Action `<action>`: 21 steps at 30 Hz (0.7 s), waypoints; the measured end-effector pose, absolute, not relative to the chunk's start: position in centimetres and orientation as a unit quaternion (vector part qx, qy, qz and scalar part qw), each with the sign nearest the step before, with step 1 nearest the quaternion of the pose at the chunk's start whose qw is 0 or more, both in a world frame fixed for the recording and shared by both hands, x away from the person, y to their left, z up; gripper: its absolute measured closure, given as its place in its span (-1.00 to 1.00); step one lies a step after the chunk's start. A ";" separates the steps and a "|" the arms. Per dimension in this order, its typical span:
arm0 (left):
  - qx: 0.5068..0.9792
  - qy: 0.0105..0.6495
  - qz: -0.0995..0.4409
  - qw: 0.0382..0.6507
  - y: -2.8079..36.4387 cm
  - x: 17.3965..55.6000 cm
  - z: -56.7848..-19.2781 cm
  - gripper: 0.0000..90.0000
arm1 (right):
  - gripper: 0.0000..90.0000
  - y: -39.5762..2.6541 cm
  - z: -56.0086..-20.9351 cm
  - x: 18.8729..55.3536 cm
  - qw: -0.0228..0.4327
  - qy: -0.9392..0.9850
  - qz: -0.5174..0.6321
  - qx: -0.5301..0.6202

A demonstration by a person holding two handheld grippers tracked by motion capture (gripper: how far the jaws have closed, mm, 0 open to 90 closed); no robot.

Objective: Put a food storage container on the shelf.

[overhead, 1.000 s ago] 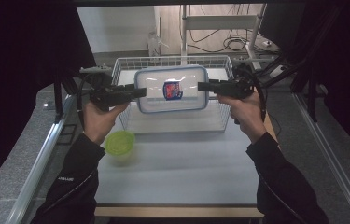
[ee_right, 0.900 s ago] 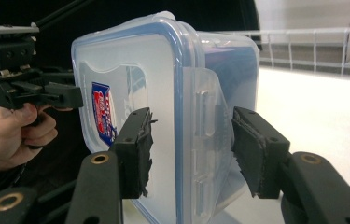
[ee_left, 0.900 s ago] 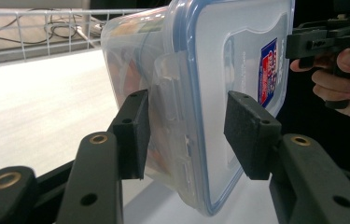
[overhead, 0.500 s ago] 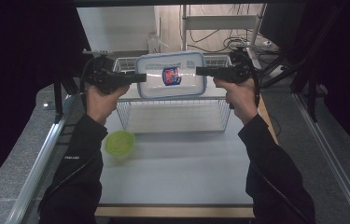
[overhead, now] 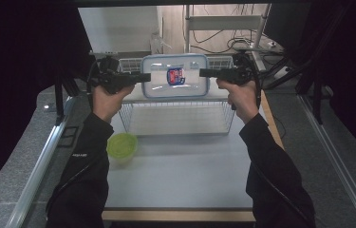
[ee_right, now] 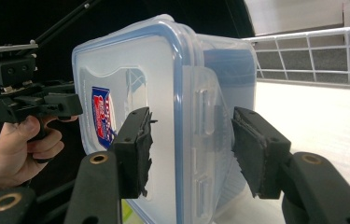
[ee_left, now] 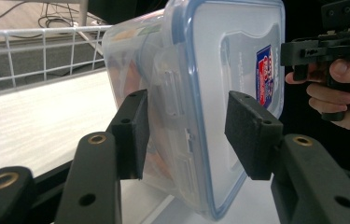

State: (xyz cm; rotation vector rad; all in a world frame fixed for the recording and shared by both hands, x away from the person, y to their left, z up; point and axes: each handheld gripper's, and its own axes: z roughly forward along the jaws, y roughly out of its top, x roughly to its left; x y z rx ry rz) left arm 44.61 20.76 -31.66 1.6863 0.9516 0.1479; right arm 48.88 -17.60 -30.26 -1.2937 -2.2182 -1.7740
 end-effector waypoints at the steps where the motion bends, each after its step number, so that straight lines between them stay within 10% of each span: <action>1: 0.717 0.404 0.065 0.565 20.8 44.6 -31.7 0.07 | 0.06 -17.5 -30.3 48.9 0.004 -0.710 -0.568 -0.417; 17: 0.715 0.419 0.094 0.552 20.4 45.2 -32.7 0.15 | -0.04 -17.5 -31.1 50.4 -0.008 -0.689 -0.569 -0.448; 21: 0.700 0.417 0.092 0.573 20.4 45.0 -32.8 0.08 | -0.06 -17.0 -30.7 50.4 -0.074 -0.704 -0.549 -0.444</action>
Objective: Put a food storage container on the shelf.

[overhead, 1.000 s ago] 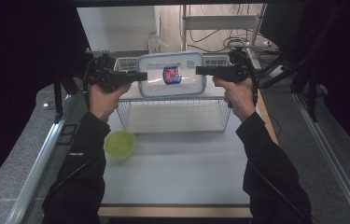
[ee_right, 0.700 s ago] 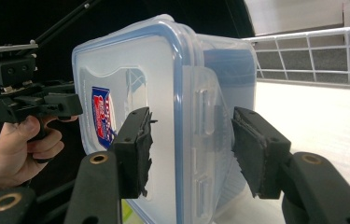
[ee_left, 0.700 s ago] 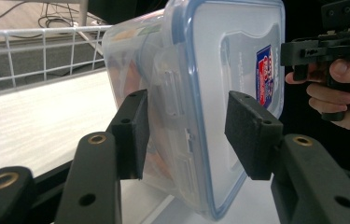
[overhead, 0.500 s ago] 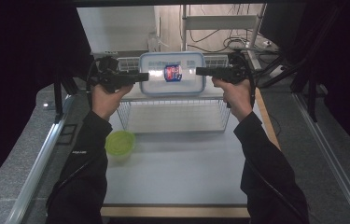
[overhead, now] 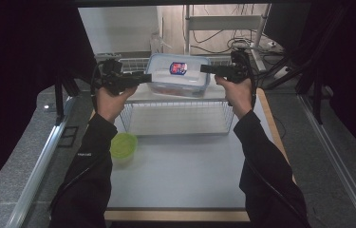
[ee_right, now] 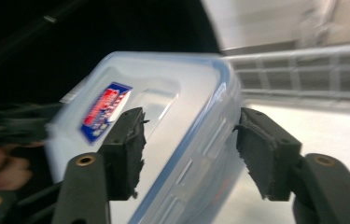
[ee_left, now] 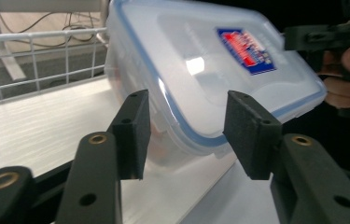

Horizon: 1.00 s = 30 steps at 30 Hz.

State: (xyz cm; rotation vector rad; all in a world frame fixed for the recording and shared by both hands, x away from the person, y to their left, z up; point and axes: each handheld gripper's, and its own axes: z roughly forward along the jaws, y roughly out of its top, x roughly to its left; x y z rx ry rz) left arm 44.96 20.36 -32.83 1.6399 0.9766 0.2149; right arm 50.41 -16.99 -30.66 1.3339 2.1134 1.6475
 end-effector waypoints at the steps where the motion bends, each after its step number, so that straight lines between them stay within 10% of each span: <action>1: 0.701 0.415 0.091 0.573 20.3 44.9 -32.9 0.04 | -0.06 -16.8 -30.5 50.2 0.096 0.713 0.537 0.441; 9: 0.712 0.395 0.130 0.567 20.7 43.2 -33.0 0.04 | 0.23 -16.5 -29.5 47.1 0.180 0.741 0.513 0.394; 18: 0.739 0.372 0.168 0.536 20.3 41.1 -34.2 0.62 | 0.91 -17.2 -31.7 42.9 0.191 0.766 0.497 0.362; 30: 0.742 0.394 0.171 0.515 18.7 42.6 -34.8 0.73 | 0.99 -16.0 -32.9 45.3 0.189 0.767 0.479 0.384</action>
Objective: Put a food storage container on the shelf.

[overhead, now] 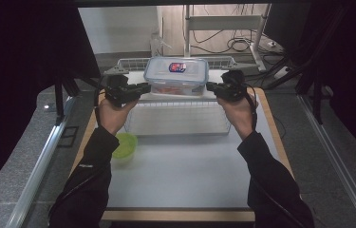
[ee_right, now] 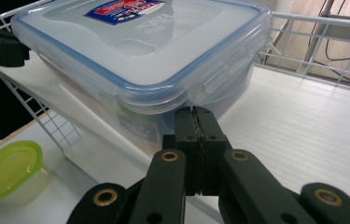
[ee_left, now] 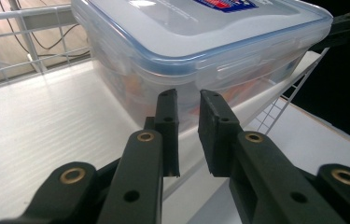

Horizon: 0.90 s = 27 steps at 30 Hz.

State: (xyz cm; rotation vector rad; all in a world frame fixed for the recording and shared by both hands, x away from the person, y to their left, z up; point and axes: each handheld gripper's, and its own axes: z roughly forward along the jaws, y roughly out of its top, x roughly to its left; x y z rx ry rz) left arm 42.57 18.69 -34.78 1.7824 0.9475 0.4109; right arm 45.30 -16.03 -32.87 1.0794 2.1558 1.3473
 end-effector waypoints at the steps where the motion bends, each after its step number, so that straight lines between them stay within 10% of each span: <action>1: 0.742 0.395 0.170 0.514 18.6 42.7 -34.8 0.73 | 0.99 -15.9 -32.9 45.5 0.187 0.766 0.479 0.386; 27: 0.746 0.380 0.168 0.520 19.0 41.5 -35.0 0.43 | 0.77 -15.7 -32.9 47.1 0.182 0.752 0.488 0.405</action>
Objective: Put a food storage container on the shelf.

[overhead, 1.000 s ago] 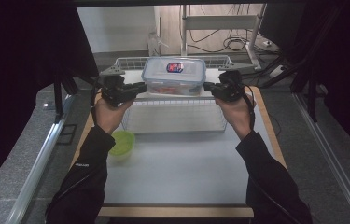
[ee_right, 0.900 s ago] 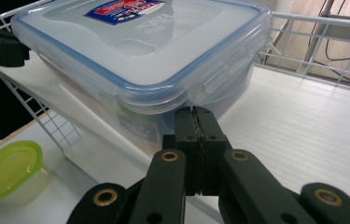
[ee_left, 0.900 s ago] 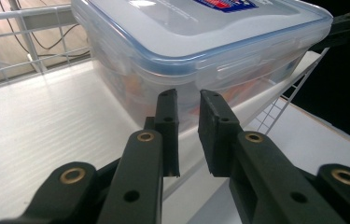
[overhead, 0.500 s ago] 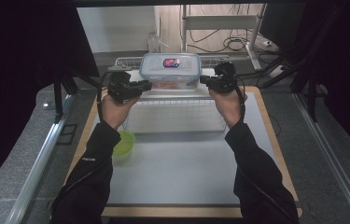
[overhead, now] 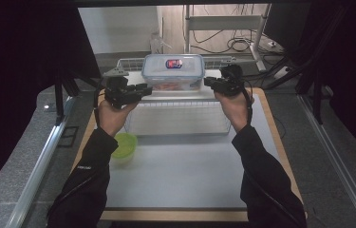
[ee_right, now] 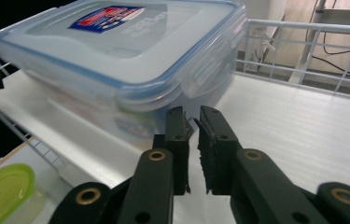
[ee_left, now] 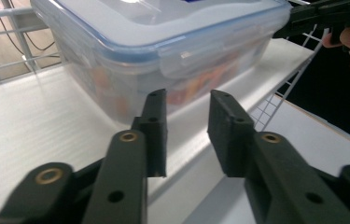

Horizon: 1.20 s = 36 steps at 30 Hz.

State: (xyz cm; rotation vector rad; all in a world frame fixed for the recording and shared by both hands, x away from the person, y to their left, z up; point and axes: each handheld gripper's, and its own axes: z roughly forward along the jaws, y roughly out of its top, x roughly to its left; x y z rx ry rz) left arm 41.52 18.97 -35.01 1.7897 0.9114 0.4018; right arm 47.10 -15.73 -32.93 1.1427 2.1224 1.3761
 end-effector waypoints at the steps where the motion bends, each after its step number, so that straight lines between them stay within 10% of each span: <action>1: 0.747 0.378 0.168 0.520 19.0 41.3 -35.1 0.39 | 0.75 -15.8 -32.9 46.8 0.182 0.752 0.489 0.402; 36: 0.767 0.335 0.197 0.510 17.7 33.1 -39.9 -0.67 | -0.39 -16.3 -36.1 39.9 0.180 0.789 0.499 0.311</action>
